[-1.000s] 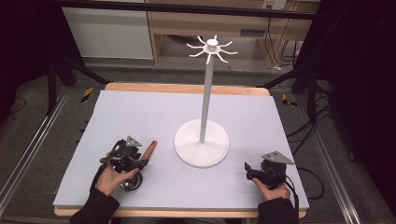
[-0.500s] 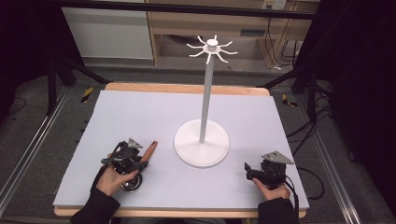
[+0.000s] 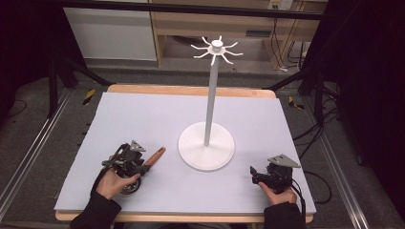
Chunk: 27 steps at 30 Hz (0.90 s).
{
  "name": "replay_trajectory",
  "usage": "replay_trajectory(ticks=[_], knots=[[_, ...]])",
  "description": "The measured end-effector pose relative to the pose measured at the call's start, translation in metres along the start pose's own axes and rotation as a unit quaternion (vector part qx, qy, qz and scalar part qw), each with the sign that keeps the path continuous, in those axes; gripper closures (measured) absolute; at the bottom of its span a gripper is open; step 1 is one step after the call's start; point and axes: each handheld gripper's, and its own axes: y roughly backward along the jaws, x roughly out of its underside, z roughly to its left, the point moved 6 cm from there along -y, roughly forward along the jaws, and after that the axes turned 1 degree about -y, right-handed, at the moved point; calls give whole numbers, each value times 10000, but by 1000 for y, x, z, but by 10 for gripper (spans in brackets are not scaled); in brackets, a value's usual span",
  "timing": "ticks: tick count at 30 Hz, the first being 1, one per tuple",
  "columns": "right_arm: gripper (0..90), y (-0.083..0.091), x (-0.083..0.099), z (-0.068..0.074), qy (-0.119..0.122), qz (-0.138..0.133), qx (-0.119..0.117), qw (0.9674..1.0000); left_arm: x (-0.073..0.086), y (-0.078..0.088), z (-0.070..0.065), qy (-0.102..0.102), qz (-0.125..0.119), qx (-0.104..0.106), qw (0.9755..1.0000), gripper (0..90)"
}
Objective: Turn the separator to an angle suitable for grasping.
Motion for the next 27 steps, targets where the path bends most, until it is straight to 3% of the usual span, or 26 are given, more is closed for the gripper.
replay_trajectory(ticks=[8, 14, 27], knots=[[107, 0, 0, 0, -15, 9, -16, 10000, -15, 14, 3, -228, -180, -6, 9996, 571], [107, 0, 0, 0, -21, 52, -32, 10000, -24, 17, 5, -264, -219, 13, 9994, 575], [114, -1, 0, -1, -60, 74, -54, 9999, -35, 4, 2, -449, 49, 14, 9990, 563]])
